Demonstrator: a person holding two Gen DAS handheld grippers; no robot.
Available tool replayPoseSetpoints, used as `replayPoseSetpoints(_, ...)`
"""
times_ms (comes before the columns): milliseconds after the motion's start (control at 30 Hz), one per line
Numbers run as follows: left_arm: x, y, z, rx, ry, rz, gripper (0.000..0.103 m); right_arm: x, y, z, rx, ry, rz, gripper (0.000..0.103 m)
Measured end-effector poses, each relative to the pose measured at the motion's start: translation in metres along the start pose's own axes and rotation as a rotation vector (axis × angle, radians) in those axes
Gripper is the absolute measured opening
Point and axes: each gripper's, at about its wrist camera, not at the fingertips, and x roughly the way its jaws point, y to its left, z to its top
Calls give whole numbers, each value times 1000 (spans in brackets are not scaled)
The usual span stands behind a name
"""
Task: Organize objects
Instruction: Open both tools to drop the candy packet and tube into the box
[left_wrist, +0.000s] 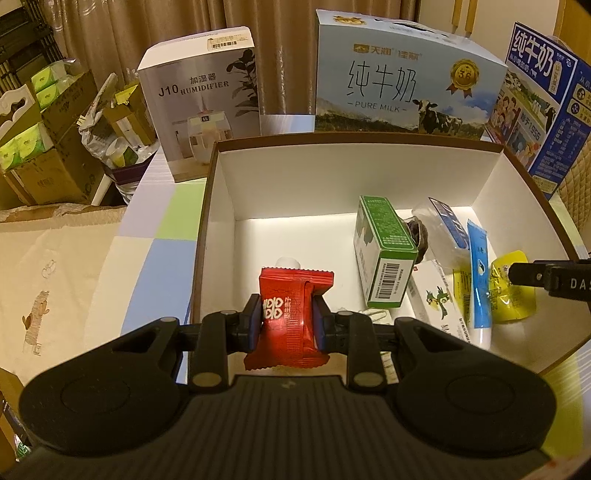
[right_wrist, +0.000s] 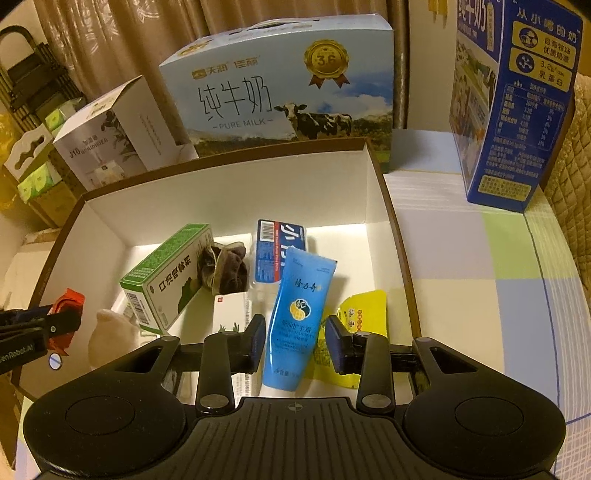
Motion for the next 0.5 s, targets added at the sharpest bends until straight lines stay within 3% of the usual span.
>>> replayPoseSetpoints(433,5,-3,7,12,-6,-7,25,-3,0,-2,-6,0,24,36)
replayPoseSetpoints(500,4,-3,8,12,-10,-12,33,-4,0,-3,-4,-1,31,40)
